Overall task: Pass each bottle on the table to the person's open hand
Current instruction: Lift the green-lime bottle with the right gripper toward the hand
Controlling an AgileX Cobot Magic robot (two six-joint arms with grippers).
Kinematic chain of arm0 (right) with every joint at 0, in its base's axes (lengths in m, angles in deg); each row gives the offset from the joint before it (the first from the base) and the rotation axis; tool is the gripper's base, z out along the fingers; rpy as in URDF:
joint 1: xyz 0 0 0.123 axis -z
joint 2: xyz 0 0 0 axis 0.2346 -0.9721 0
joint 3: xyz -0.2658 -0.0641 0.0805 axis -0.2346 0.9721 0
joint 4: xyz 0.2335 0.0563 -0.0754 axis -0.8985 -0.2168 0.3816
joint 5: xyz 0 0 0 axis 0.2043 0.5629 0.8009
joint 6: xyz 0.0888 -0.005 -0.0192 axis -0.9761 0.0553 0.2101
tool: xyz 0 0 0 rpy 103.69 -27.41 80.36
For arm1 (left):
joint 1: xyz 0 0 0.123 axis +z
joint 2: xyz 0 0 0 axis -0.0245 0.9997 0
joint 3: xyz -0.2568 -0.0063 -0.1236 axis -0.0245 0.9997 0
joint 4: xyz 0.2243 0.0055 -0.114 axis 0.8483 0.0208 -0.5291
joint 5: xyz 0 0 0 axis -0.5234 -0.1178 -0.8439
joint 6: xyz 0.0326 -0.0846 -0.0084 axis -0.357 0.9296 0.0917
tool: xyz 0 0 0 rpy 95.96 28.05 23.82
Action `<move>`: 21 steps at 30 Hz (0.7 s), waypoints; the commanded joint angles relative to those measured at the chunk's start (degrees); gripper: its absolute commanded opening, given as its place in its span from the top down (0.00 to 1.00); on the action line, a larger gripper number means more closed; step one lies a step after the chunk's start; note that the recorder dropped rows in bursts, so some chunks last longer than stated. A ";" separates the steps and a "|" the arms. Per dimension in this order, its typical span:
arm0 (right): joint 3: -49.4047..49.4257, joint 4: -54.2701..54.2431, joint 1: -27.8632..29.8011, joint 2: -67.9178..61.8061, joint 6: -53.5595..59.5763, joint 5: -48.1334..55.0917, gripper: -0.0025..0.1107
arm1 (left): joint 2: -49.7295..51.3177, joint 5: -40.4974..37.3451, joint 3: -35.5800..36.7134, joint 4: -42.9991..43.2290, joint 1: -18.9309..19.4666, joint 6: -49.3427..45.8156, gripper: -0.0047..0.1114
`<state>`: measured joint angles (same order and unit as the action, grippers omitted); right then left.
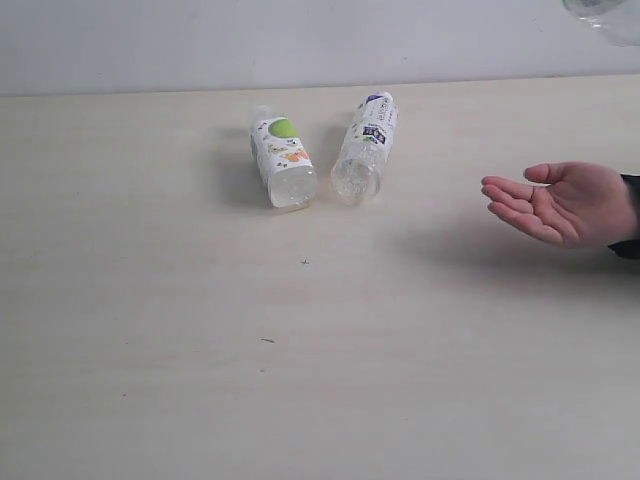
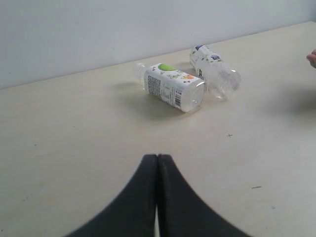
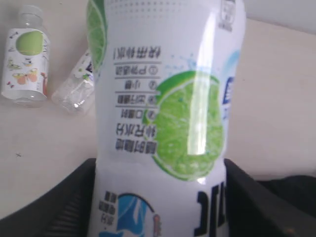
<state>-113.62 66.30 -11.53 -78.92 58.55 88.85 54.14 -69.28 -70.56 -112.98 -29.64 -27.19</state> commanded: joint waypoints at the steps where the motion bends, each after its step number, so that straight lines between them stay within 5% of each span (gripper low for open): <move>1: 5.55 0.32 2.83 4.37 -0.57 -1.90 0.98 | -0.38 0.06 0.14 -0.18 0.27 0.03 0.96; 21: 40.53 13.21 3.24 8.08 -20.47 -32.13 0.98 | -0.38 0.06 0.14 -0.18 0.27 0.03 0.96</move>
<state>-74.92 76.93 -8.49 -70.59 41.50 60.92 54.14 -69.28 -70.56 -112.98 -29.64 -27.19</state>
